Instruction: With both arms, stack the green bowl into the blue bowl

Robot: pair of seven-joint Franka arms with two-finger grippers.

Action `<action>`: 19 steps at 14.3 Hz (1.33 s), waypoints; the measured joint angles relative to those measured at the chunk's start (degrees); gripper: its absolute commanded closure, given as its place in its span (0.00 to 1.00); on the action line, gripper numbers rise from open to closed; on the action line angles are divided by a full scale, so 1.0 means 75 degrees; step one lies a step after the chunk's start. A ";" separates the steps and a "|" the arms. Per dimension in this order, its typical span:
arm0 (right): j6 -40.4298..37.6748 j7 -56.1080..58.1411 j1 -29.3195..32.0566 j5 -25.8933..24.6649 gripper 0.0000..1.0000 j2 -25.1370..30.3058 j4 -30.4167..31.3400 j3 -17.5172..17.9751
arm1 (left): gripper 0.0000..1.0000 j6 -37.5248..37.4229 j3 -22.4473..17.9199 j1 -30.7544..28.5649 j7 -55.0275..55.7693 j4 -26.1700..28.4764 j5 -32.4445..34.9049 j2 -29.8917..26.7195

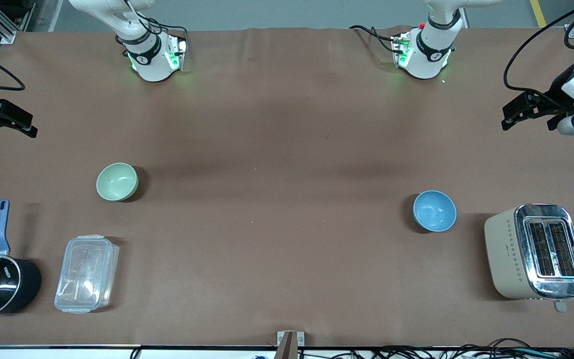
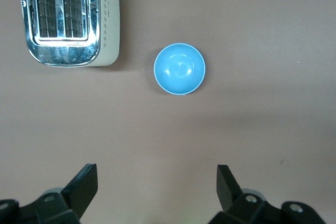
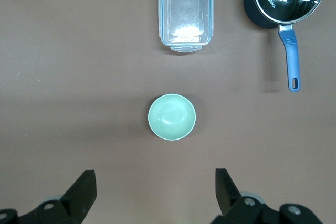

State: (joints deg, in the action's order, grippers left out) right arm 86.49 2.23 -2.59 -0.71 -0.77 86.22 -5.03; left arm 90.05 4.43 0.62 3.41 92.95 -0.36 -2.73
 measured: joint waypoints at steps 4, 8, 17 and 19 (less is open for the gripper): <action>0.0000 0.0002 0.0000 0.0000 0.00 0.0000 0.0000 0.0000 | 0.00 -0.0178 0.0002 -0.0025 0.0000 -0.0022 -0.0087 0.0011; -0.0007 0.0330 0.0000 0.0000 0.00 -0.0145 0.0014 0.0000 | 0.00 -0.0168 -0.0029 -0.0121 0.0003 0.0144 -0.0171 0.0416; 0.3528 0.2056 0.0155 0.0001 0.00 -0.0743 0.3323 -0.1056 | 0.01 0.4548 -0.0046 -0.0183 0.0031 0.2720 0.0234 0.2151; 0.4884 0.2371 0.0203 0.0039 0.00 -0.0735 0.4503 -0.1341 | 0.10 0.5149 -0.0046 -0.0187 0.0031 0.2749 0.0239 0.2655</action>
State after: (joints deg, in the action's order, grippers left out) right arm 123.13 20.01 -1.07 -0.41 -6.28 120.00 -15.09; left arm 128.67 4.08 -0.79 3.64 113.57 1.43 17.18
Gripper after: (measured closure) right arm 0.000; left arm 0.004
